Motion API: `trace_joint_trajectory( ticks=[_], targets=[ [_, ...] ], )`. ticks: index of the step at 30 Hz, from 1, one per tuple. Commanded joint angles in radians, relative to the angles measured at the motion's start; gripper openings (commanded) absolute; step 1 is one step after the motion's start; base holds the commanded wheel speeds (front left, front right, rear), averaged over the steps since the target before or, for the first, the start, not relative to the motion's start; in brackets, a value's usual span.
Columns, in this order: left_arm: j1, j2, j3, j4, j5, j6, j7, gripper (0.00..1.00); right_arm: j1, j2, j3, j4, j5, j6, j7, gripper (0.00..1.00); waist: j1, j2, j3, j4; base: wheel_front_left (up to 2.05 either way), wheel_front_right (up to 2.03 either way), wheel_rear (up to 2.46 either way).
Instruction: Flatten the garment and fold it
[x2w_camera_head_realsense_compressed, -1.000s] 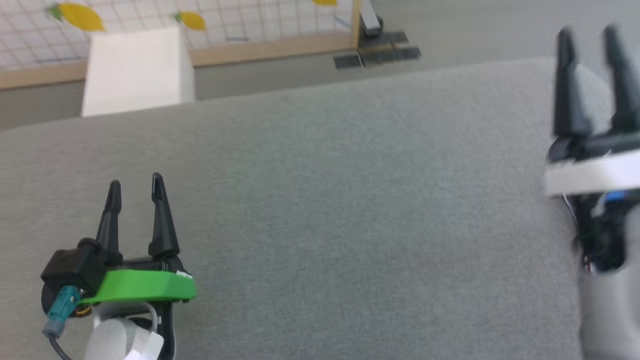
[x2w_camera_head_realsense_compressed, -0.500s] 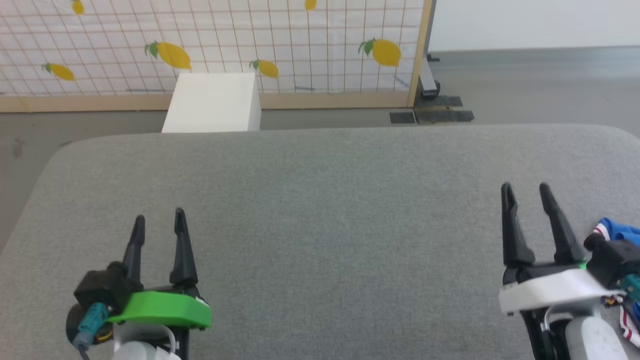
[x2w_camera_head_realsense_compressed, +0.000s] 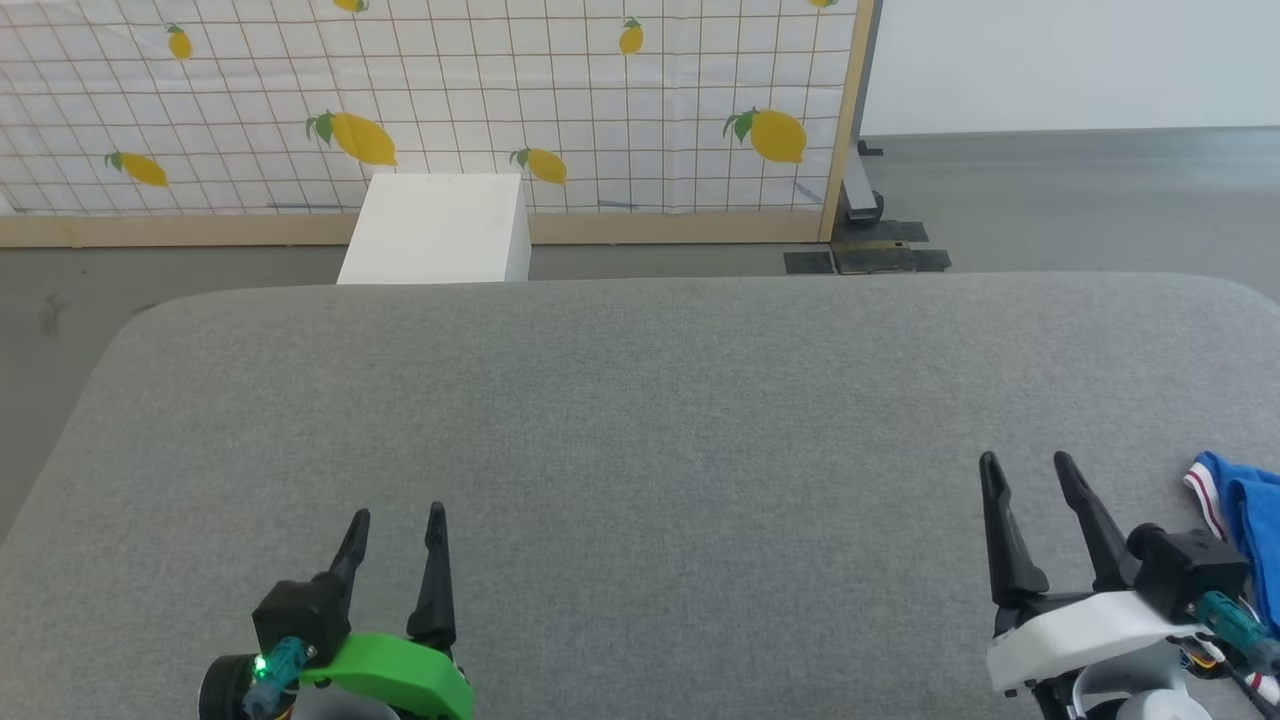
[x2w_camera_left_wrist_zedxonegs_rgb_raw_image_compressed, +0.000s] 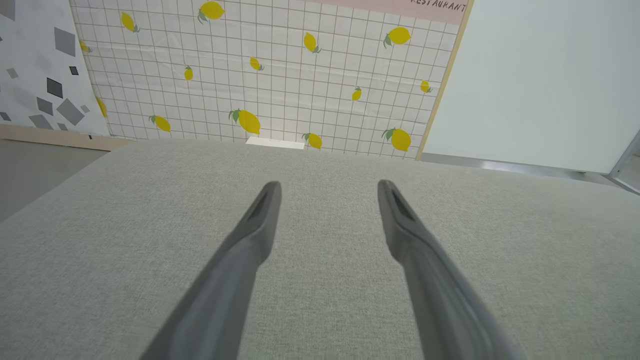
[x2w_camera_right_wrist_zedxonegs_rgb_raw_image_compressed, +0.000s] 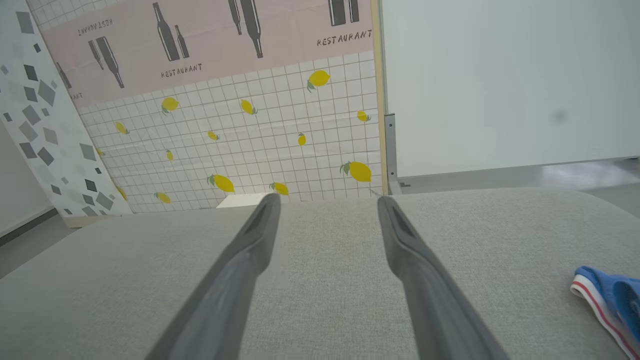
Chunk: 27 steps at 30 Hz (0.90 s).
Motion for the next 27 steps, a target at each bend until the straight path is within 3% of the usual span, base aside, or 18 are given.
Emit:
trace_joint_trajectory(
  ticks=[1,7,8,27],
  targets=[
    [0.001,0.007,-0.004,0.005,0.009,0.000,-0.001,1.00,0.013,0.001,0.002,0.005,-0.010,-0.001,0.010,1.00,0.0001,0.0000,0.002,-0.002,0.00,0.00,0.00],
    [-0.009,0.009,-0.013,0.011,0.009,0.001,-0.005,1.00,0.013,0.001,0.001,0.009,-0.003,-0.001,0.020,1.00,0.0001,0.0000,0.009,-0.005,0.00,0.00,0.00],
    [-0.011,0.009,-0.013,0.010,0.009,0.001,-0.006,0.00,0.013,0.001,0.000,0.010,-0.001,-0.001,0.020,0.00,0.0001,0.0000,0.009,-0.004,0.00,0.00,0.00],
    [-0.003,-0.002,-0.006,-0.014,0.025,0.004,0.029,0.00,0.000,0.000,0.005,-0.010,-0.029,0.000,0.040,0.00,0.0001,0.0000,0.016,-0.005,0.00,0.00,0.00]
  ],
)
